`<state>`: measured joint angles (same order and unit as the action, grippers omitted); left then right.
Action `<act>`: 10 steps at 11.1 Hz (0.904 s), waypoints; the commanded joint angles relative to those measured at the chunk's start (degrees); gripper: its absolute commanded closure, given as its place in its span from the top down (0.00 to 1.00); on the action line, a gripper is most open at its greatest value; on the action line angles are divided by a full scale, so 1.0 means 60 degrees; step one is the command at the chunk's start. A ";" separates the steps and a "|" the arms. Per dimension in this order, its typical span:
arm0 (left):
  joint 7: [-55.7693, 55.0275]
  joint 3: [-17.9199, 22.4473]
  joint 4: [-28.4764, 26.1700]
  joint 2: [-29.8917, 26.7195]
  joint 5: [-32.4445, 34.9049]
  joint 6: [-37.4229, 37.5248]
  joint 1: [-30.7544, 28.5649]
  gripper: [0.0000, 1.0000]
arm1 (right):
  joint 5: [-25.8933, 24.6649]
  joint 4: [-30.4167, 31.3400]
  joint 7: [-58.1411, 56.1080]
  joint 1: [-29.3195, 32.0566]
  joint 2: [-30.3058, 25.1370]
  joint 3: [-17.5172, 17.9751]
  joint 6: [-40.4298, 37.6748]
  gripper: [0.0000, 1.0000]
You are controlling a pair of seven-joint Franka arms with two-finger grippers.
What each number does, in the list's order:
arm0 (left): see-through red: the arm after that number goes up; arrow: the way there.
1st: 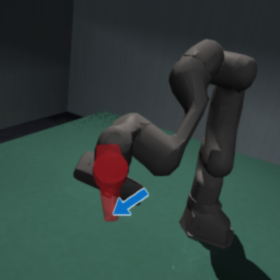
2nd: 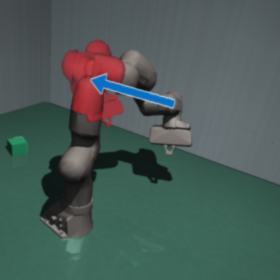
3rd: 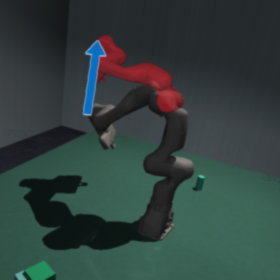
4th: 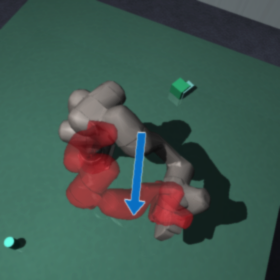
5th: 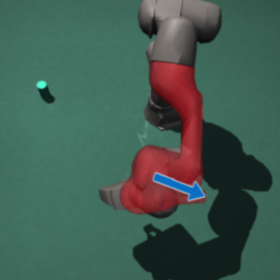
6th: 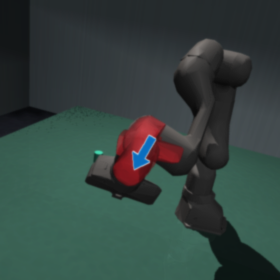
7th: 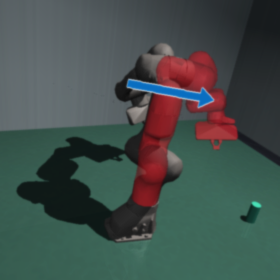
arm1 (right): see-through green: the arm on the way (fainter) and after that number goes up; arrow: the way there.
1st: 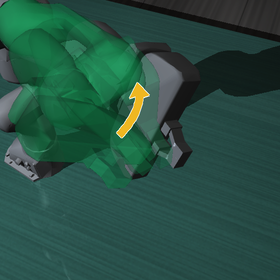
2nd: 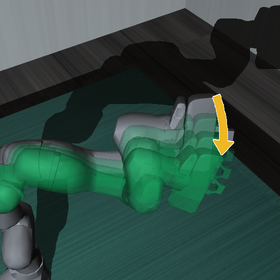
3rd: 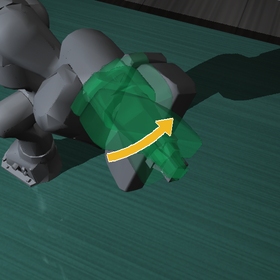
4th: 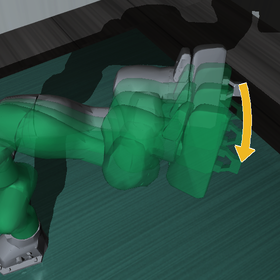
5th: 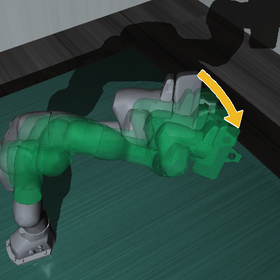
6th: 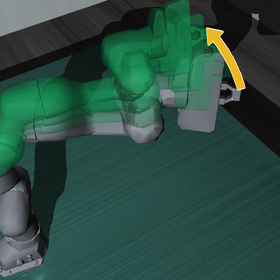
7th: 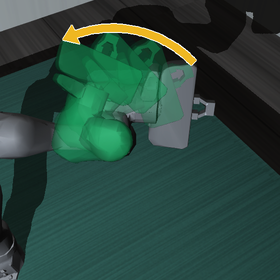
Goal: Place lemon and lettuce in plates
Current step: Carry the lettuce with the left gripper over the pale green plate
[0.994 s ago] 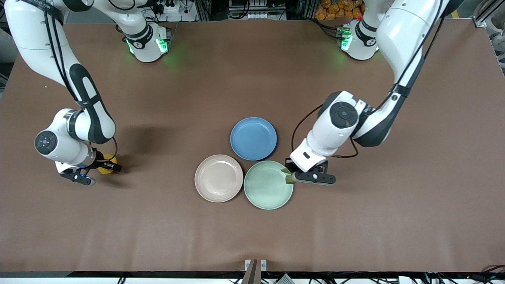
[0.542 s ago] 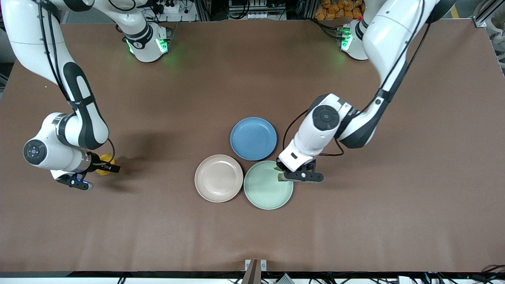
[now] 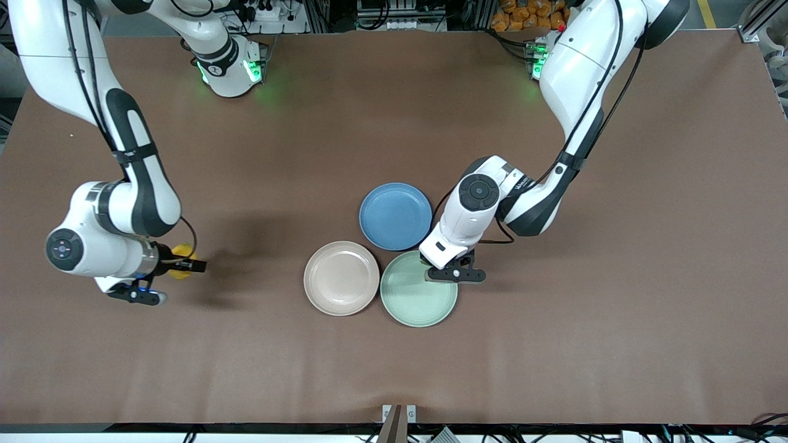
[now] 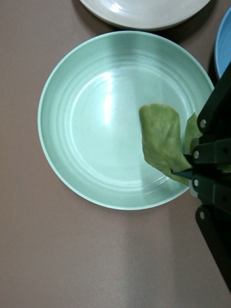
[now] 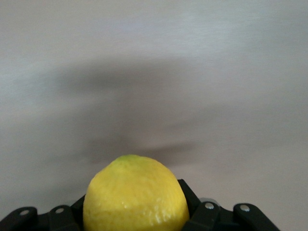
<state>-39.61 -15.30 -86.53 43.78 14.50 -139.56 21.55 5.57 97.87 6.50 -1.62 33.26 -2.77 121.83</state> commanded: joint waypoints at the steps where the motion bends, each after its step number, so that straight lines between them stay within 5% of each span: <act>1: -0.0254 0.0119 0.0242 0.0100 0.0074 -0.0017 0.0260 0.00 | 0.0462 -0.0300 0.0029 -0.0269 0.0008 0.0432 -0.0047 0.46; 2: -0.0254 0.0119 0.0227 0.0115 0.0074 -0.0017 0.0232 0.60 | 0.0478 -0.0432 0.0029 -0.0533 0.0023 0.0432 -0.0090 0.46; 3: -0.0239 0.0119 0.0241 0.0072 0.0089 -0.0017 0.0231 1.00 | 0.0493 -0.0447 0.0029 -0.0811 0.0023 0.0432 -0.0076 0.46; 7: -0.0766 0.0119 0.0256 -0.0220 0.0089 -0.0017 0.0130 1.00 | 0.0537 -0.1076 0.0219 -0.2027 0.0111 0.0447 -0.0047 0.46; 10: -0.0549 0.0555 0.0242 -0.1054 0.0322 0.0027 -0.0002 1.00 | 0.1384 -0.1603 0.0234 -0.2716 0.0446 0.0447 0.0171 0.46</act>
<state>-42.69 -14.64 -83.96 42.53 14.50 -139.92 21.89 9.97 92.02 7.69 -15.84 33.38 0.09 122.15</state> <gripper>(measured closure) 0.031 0.370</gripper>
